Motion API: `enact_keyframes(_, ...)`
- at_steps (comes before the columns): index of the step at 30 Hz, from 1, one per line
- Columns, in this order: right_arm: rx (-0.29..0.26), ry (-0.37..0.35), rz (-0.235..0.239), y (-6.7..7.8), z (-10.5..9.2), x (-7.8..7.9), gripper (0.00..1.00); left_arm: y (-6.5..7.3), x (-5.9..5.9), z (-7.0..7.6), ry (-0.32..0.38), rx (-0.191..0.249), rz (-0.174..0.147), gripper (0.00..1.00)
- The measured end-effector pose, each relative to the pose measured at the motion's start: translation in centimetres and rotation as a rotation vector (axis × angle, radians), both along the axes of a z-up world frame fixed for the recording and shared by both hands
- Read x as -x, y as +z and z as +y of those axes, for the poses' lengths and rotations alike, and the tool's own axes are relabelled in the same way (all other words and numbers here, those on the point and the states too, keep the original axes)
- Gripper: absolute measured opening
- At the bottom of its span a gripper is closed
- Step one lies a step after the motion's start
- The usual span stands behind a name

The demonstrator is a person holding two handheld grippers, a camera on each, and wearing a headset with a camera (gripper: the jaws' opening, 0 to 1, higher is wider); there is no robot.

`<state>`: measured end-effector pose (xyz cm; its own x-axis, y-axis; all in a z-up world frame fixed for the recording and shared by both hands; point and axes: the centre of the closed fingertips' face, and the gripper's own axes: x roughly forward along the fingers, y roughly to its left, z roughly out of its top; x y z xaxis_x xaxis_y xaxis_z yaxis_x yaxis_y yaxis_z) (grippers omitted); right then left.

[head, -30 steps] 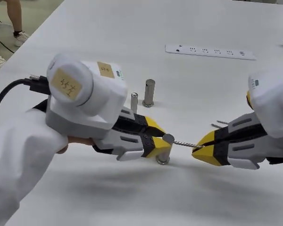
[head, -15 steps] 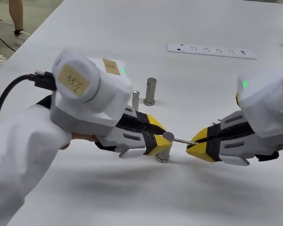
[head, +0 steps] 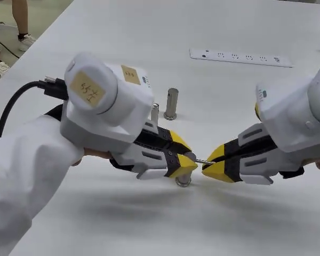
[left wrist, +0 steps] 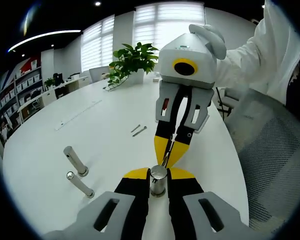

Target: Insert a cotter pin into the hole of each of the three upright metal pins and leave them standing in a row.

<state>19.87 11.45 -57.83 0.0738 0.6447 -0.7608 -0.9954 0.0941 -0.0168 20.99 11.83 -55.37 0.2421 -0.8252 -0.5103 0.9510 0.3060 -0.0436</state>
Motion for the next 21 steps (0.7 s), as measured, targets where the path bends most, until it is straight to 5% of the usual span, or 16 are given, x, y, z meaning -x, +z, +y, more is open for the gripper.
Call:
enact_keyframes(14,0.037,0.138,-0.027,-0.5,1.1,-0.3,0.00,0.0,0.0,-0.2,-0.021,-0.013,0.023,0.10)
enact_keyframes(21,0.019,0.132,-0.042,-0.5,1.4,-0.5,0.06,0.0,0.0,-0.2,-0.016,-0.010,0.023,0.10)
